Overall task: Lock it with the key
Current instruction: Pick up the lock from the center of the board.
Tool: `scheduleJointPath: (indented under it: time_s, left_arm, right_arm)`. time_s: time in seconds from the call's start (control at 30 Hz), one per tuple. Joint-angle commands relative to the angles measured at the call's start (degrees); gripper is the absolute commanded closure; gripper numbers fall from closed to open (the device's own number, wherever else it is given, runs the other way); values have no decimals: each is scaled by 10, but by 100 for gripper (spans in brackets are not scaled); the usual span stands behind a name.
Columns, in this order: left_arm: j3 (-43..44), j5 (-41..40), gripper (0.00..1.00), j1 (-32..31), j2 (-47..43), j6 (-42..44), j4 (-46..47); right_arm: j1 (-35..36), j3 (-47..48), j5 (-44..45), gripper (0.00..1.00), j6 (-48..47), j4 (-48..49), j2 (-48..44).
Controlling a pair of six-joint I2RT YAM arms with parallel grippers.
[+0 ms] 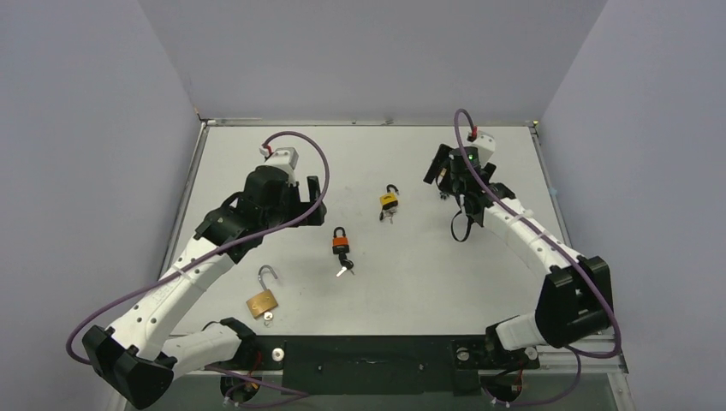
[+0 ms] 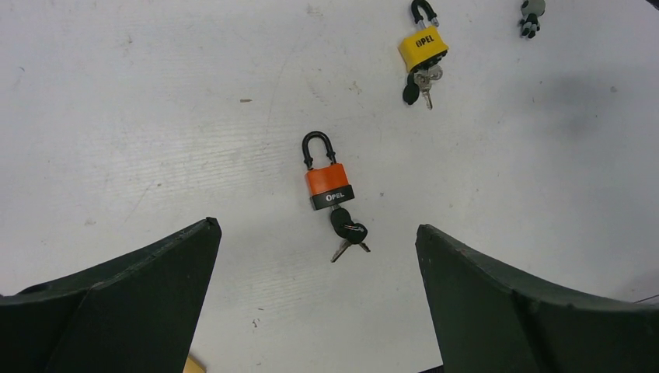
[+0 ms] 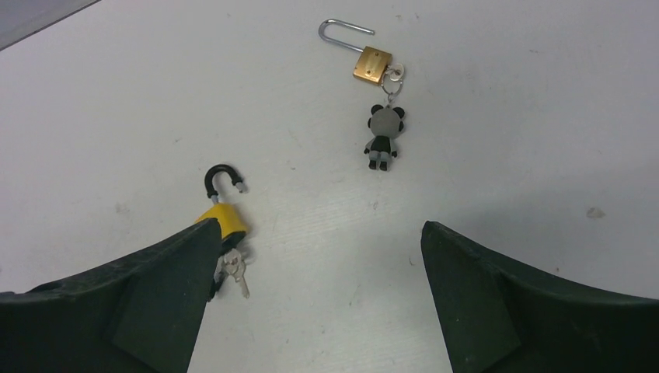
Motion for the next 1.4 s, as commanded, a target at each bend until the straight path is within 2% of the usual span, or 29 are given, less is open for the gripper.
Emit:
scheduleJointPath:
  time_s: [0.0, 0.27, 0.57, 0.93, 1.1, 1.37]
  left_arm:
    - [3, 17, 2, 12, -34, 14, -13]
    - [5, 24, 2, 27, -58, 26, -32]
    - [11, 38, 2, 34, -72, 30, -49]
    - [26, 43, 2, 38, -68, 32, -75]
    - [32, 45, 2, 39, -63, 31, -76]
    - [34, 55, 2, 39, -57, 20, -72]
  right_arm:
    - [-22, 68, -23, 5, -53, 45, 83]
    - [-52, 183, -5, 11, -86, 13, 236]
    - [-99, 345, -70, 19, -150, -69, 411]
    - [-136, 445, -177, 21, -146, -100, 509]
    - [-135, 490, -175, 27, -136, -141, 539]
    - [-133, 520, -107, 38, -106, -189, 561]
